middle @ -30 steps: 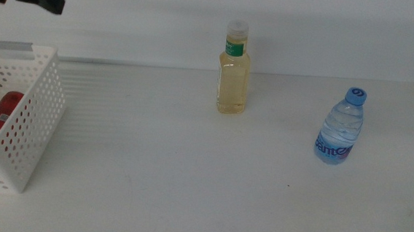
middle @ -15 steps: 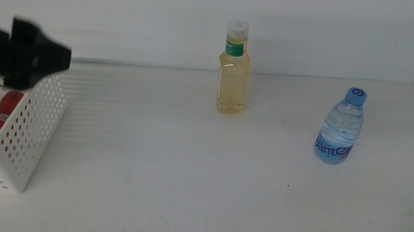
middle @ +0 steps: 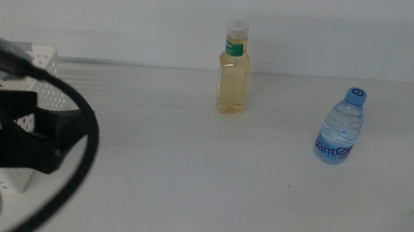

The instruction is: Use arms to grab the bottles and put them into the dustbin to the left of the table.

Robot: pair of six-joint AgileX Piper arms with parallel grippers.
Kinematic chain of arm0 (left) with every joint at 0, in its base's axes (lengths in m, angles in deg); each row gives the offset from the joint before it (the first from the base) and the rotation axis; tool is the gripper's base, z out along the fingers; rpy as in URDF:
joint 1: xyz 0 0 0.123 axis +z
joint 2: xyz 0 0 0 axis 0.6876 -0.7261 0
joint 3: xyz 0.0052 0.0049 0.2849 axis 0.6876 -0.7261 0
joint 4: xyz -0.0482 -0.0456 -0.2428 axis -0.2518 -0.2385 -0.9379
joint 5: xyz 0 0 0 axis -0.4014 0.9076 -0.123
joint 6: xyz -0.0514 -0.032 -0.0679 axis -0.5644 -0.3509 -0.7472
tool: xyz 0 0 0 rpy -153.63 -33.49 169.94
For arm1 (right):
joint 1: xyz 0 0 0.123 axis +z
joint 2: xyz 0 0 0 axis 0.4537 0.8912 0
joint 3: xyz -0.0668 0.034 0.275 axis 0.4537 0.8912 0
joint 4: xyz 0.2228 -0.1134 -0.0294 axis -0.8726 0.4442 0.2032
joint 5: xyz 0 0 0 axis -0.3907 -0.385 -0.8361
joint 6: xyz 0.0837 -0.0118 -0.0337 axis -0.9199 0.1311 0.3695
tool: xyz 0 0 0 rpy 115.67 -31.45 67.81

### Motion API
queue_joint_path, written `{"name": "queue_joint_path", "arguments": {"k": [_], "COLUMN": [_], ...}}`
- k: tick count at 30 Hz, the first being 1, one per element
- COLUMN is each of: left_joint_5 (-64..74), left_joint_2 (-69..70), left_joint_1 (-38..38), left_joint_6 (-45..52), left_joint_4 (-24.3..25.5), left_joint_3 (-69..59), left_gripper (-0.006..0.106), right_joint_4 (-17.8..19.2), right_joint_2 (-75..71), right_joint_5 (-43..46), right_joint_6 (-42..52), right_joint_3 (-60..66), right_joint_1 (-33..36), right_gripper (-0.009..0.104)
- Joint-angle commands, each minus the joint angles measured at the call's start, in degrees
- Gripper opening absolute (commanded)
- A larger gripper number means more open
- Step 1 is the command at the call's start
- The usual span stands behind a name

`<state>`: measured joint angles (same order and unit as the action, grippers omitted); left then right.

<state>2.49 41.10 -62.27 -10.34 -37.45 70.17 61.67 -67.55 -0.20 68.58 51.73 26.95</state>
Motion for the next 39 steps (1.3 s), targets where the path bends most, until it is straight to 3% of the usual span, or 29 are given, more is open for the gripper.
{"name": "queue_joint_path", "arguments": {"k": [1,9,16,22,34,39], "left_joint_5": [-11.07,-27.41,-34.42,-49.75,-55.14,-60.2], "left_joint_2": [0.22,-1.48,-10.09,-21.24,-45.05,-54.72], "left_joint_1": [-1.78,-2.84,-4.56,-9.67,-12.54,-12.54], "left_joint_6": [-0.87,-0.89,-3.1,-3.21,-5.48,-6.36], "left_joint_4": [-1.76,-2.22,-3.92,-0.68,6.5,7.17], "left_joint_3": [-1.66,-10.79,-11.29,-11.01,7.2,15.29], "left_gripper": [0.09,0.09,0.09,0.09,0.09,0.09], "right_joint_4": [0.81,0.75,0.8,0.8,0.74,0.76], "right_joint_2": [-1.55,-1.55,-1.55,-1.55,-1.55,-1.55], "right_joint_5": [3.84,3.84,3.84,3.84,3.84,3.84], "right_joint_6": [0.68,0.68,0.68,0.68,0.68,0.68], "right_joint_3": [-0.3,-0.3,-0.3,-0.3,-0.3,-0.3], "right_joint_1": [-0.37,-0.37,-0.37,-0.37,-0.37,-0.37], "right_gripper": [0.063,0.063,0.063,0.063,0.063,0.063]}}
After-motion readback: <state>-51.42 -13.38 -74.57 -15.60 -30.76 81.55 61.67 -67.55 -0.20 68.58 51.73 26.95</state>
